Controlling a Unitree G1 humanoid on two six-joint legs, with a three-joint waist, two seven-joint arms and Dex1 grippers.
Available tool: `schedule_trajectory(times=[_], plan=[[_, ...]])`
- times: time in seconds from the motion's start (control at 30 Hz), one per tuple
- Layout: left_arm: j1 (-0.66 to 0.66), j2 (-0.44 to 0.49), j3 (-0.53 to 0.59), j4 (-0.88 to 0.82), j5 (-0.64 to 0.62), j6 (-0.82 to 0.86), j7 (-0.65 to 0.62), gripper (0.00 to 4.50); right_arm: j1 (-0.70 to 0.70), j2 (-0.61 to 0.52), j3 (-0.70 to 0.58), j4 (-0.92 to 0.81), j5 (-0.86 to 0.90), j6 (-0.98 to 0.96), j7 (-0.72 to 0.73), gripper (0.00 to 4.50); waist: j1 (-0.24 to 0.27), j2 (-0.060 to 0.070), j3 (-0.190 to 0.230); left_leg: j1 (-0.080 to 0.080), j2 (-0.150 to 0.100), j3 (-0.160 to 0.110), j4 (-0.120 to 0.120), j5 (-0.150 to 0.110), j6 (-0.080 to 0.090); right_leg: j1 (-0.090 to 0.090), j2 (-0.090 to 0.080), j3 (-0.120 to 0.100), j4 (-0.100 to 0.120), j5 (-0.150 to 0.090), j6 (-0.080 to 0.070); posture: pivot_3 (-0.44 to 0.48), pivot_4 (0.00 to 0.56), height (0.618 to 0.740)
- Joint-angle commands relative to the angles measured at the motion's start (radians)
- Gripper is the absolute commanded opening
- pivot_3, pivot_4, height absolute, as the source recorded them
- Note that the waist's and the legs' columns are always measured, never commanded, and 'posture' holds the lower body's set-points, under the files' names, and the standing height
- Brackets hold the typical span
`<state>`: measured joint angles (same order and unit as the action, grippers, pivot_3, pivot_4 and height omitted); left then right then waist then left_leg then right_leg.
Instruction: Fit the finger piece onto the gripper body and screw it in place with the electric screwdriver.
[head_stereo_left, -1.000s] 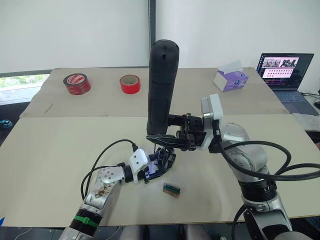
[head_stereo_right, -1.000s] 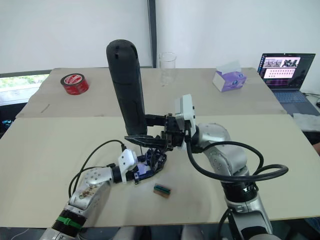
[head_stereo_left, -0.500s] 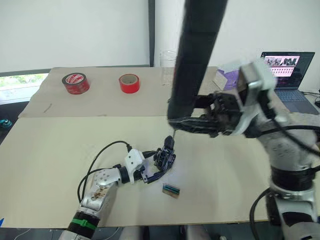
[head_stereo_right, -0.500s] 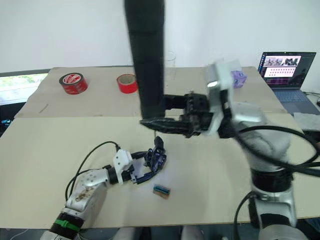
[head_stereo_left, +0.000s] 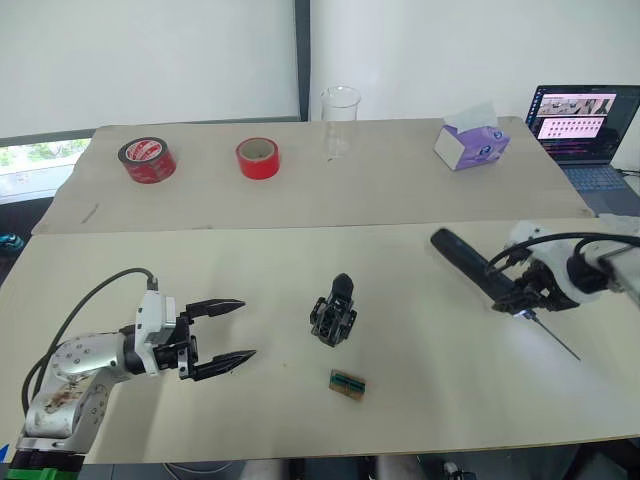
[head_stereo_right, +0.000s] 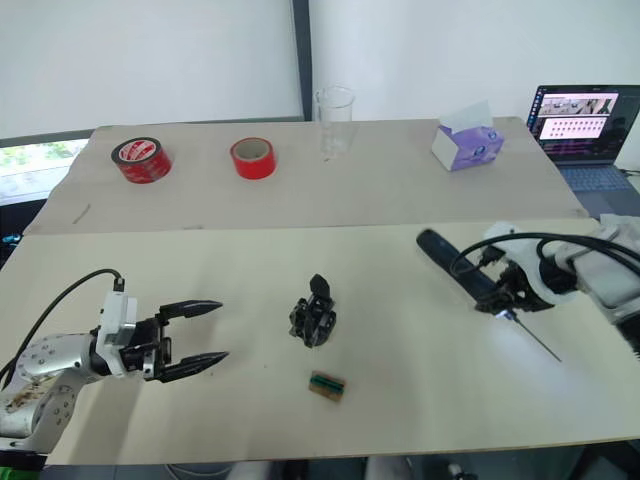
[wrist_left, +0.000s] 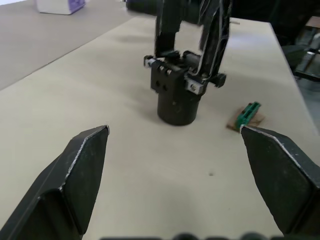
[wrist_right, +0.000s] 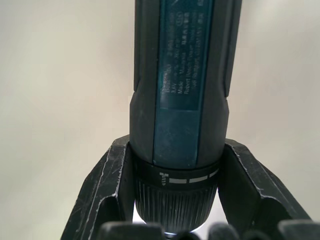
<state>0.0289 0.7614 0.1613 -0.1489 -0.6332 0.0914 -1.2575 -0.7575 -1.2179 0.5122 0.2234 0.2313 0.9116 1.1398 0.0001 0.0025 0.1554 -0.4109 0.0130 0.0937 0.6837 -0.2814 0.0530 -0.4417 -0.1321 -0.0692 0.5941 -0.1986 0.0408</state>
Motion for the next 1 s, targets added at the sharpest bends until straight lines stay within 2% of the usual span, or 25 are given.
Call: schedule_trajectory(times=[0.03, 0.23, 0.3, 0.43, 0.6, 0.67, 0.73, 0.8, 0.9, 1.0], plan=[[-0.022, 0.026, 0.037, -0.023, -0.025, 0.032, -0.013, 4.43, -0.069, 0.033, -0.016, 0.095, -0.086, -0.069, 0.047, 1.92, -0.002, 0.000, 0.001, 0.000, 0.000, 0.000, 0.000, 0.000, 0.000, 0.000, 0.000, 0.000, 0.000, 0.000, 0.000, 0.000, 0.150, 0.740], [-0.010, 0.055, 0.057, -0.056, -0.046, 0.120, -0.021, 4.43, -0.097, 0.096, -0.016, 0.224, -0.173, -0.127, 0.112, 1.92, -0.007, 0.000, 0.001, 0.003, 0.002, 0.000, 0.001, 0.000, 0.000, 0.002, 0.003, 0.000, 0.002, 0.001, 0.000, 0.000, 0.150, 0.740], [-0.003, 0.065, 0.061, -0.063, -0.038, 0.136, -0.016, 4.50, -0.107, 0.109, -0.033, 0.258, -0.188, -0.144, 0.118, 2.95, -0.006, 0.000, 0.001, 0.003, 0.002, 0.000, 0.002, 0.001, -0.002, 0.003, 0.003, 0.000, 0.002, 0.001, 0.000, 0.000, 0.150, 0.740], [0.008, 0.084, 0.077, -0.069, -0.040, 0.170, -0.012, 4.50, -0.108, 0.085, -0.047, 0.255, -0.236, -0.208, 0.147, 4.40, -0.006, -0.001, 0.001, 0.003, 0.002, 0.000, 0.005, 0.002, -0.002, 0.004, 0.003, 0.000, 0.002, 0.002, 0.001, 0.000, 0.150, 0.740], [0.008, 0.068, 0.109, -0.058, 0.011, 0.156, 0.074, 4.50, -0.074, 0.014, -0.187, 0.163, -0.211, -0.282, 0.136, 4.48, -0.005, 0.000, 0.001, 0.002, 0.002, 0.000, 0.009, 0.001, -0.002, 0.004, 0.003, 0.001, 0.004, 0.003, 0.002, 0.000, 0.150, 0.740], [0.015, 0.064, 0.116, -0.045, 0.061, 0.129, 0.118, 4.50, -0.019, 0.023, -0.307, 0.094, -0.121, -0.348, 0.153, 4.48, -0.004, -0.001, 0.002, 0.002, 0.002, 0.000, 0.010, 0.001, -0.002, 0.004, 0.003, 0.001, 0.005, 0.003, 0.002, 0.000, 0.150, 0.740], [0.033, 0.062, 0.138, 0.005, 0.149, 0.046, 0.161, 4.50, 0.133, 0.088, -0.524, -0.068, 0.089, -0.485, 0.263, 4.48, -0.003, -0.003, 0.001, 0.003, 0.002, 0.000, 0.010, 0.001, -0.002, 0.005, 0.004, 0.001, 0.005, 0.003, 0.002, 0.000, 0.150, 0.740], [0.058, 0.064, 0.149, 0.052, 0.217, -0.040, 0.174, 4.50, 0.306, 0.145, -0.651, -0.211, 0.155, -0.588, 0.253, 4.48, -0.002, -0.007, 0.001, 0.007, 0.004, -0.002, 0.009, 0.001, -0.002, 0.010, 0.007, 0.001, 0.004, 0.004, 0.001, 0.000, 0.150, 0.740], [0.077, 0.053, 0.158, 0.085, 0.255, -0.101, 0.198, 4.50, 0.474, 0.268, -0.724, -0.362, 0.191, -0.652, 0.157, 4.48, 0.002, -0.007, 0.001, 0.012, 0.007, -0.003, 0.010, -0.002, -0.002, 0.016, 0.009, 0.000, 0.002, 0.004, 0.001, 0.000, 0.150, 0.740], [0.086, 0.038, 0.162, 0.109, 0.292, -0.160, 0.227, 4.50, 0.602, 0.387, -0.722, -0.468, 0.221, -0.794, 0.162, 4.48, 0.009, -0.007, 0.001, 0.012, 0.005, -0.002, 0.011, -0.004, 0.002, 0.016, 0.006, 0.001, 0.002, 0.005, 0.001, 0.000, 0.150, 0.740]])
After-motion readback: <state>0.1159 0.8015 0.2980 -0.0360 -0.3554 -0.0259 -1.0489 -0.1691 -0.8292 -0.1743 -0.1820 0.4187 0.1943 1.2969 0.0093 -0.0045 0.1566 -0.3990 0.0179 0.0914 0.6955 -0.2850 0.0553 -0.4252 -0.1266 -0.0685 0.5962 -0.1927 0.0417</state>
